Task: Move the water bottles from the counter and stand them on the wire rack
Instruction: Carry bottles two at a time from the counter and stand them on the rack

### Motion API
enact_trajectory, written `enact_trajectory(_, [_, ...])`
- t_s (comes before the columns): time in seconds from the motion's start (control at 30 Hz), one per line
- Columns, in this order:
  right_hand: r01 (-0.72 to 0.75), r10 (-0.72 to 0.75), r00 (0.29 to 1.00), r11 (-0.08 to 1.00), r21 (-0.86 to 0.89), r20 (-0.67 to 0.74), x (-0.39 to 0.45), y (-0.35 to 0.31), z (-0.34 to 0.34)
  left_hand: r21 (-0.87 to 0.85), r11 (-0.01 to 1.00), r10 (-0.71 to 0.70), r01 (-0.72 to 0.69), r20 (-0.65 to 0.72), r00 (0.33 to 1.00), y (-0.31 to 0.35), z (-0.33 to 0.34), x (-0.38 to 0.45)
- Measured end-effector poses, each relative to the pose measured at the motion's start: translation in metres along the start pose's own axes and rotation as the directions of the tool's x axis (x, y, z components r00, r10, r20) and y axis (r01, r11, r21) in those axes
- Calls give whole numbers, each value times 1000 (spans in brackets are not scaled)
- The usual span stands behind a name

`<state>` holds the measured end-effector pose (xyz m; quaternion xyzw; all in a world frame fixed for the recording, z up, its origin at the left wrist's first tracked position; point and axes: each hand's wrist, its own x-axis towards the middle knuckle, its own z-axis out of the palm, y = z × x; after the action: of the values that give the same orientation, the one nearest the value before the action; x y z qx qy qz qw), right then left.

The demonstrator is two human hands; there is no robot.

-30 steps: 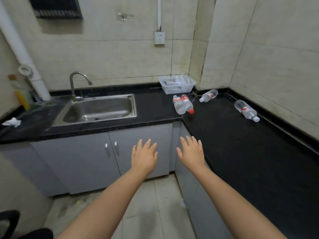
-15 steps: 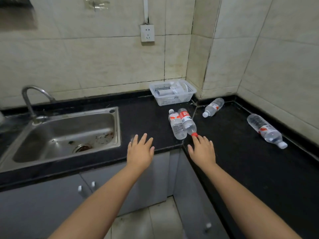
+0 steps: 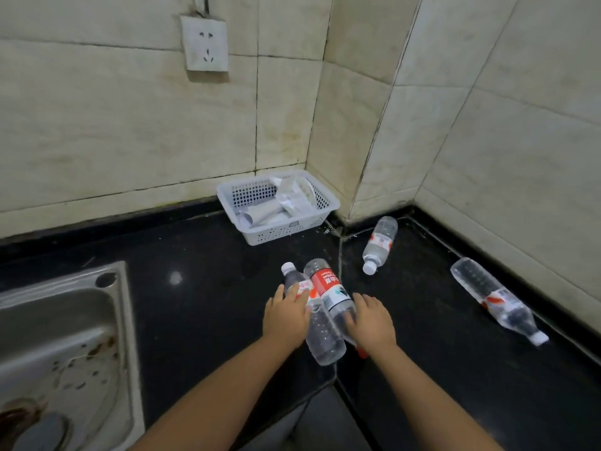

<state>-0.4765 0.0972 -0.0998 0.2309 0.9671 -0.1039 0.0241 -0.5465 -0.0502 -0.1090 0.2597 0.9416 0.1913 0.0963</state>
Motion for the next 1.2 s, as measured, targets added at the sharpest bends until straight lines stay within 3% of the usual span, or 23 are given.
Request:
enact_trajectory(0.1, [-98, 82, 991, 983, 156, 103, 16, -1, 11, -52, 998, 22, -22, 13, 1000, 4, 17, 30])
enact_trajectory(0.23, [-179, 115, 969, 938, 298, 218, 28, 1, 21, -194, 975, -110, 111, 16, 994, 13, 36, 50])
enact_trajectory(0.33, [-186, 93, 965, 902, 389, 245, 32, 6, 23, -252, 959, -135, 132, 6, 991, 18, 42, 55])
enact_trajectory(0.5, [-120, 68, 963, 974, 192, 259, 12, 32, 22, -190, 982, 17, 8, 125, 992, -3, 36, 57])
enact_trajectory(0.63, [29, 1, 927, 997, -73, 376, 7, 68, 8, -135, 969, 239, -207, 300, 923, -36, 24, 64])
enact_trajectory(0.77, [342, -197, 885, 890, -302, 422, 23, 92, -6, -179, 958, 271, -223, 316, 910, -42, 15, 72])
enact_trajectory(0.9, [500, -343, 823, 815, -293, 453, 37, 89, -1, -178, 964, 246, -199, 310, 918, -35, 14, 66])
enact_trajectory(1.07, [196, -183, 939, 980, -16, 291, 53, 57, 5, -168, 985, -1, 34, 195, 981, -25, 18, 49])
enact_trajectory(1.2, [-97, 74, 992, 968, 231, 107, 47, 21, 20, -129, 981, -124, 147, 173, 977, -20, 17, 43])
